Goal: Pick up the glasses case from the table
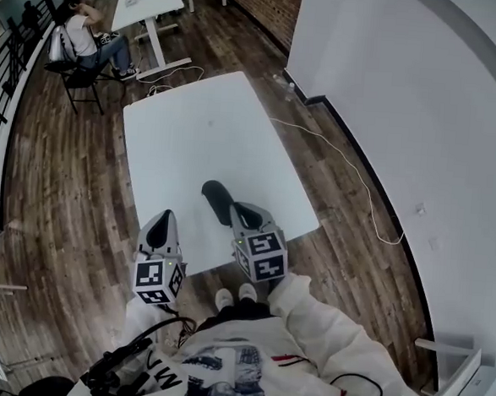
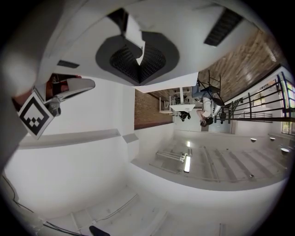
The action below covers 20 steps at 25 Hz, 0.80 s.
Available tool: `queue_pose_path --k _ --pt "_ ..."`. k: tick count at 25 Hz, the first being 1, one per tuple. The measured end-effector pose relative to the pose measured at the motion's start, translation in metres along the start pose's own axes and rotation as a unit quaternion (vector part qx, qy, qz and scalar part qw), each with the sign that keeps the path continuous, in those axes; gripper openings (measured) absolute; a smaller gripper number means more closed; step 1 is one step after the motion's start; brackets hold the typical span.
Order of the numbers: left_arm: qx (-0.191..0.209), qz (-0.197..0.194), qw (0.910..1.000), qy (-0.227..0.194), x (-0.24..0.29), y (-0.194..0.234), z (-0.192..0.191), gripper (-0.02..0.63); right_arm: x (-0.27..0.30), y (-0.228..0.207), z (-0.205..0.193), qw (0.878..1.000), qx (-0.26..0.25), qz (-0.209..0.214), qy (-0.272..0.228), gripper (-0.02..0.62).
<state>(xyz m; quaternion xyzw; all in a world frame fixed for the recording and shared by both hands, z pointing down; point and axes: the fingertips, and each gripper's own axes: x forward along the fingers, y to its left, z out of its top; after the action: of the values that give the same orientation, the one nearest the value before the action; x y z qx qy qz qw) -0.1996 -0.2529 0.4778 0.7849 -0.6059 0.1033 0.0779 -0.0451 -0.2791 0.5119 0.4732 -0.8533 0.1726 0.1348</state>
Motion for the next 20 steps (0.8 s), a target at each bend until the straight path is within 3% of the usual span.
queue_pose_path --k 3,7,8,11,20 --pt "0.001 0.013 0.9999 0.007 0.002 0.007 -0.002 0.025 0.023 -0.002 -0.013 0.999 0.003 0.019 0.035 0.061" --pt "0.005 0.029 0.9995 0.014 0.004 0.016 -0.004 0.025 0.059 -0.004 -0.038 0.994 0.037 0.052 0.091 0.286" --pt "0.005 0.033 0.9993 0.015 0.004 0.019 -0.005 0.025 0.068 -0.005 -0.045 0.992 0.044 0.056 0.105 0.309" --pt "0.006 0.047 0.9987 0.020 0.001 0.030 -0.009 0.025 0.091 -0.008 -0.068 0.987 0.049 0.060 0.144 0.359" --pt "0.005 0.085 0.9955 0.041 -0.014 0.054 -0.021 0.025 0.143 -0.018 -0.122 0.969 0.016 0.057 0.241 0.370"
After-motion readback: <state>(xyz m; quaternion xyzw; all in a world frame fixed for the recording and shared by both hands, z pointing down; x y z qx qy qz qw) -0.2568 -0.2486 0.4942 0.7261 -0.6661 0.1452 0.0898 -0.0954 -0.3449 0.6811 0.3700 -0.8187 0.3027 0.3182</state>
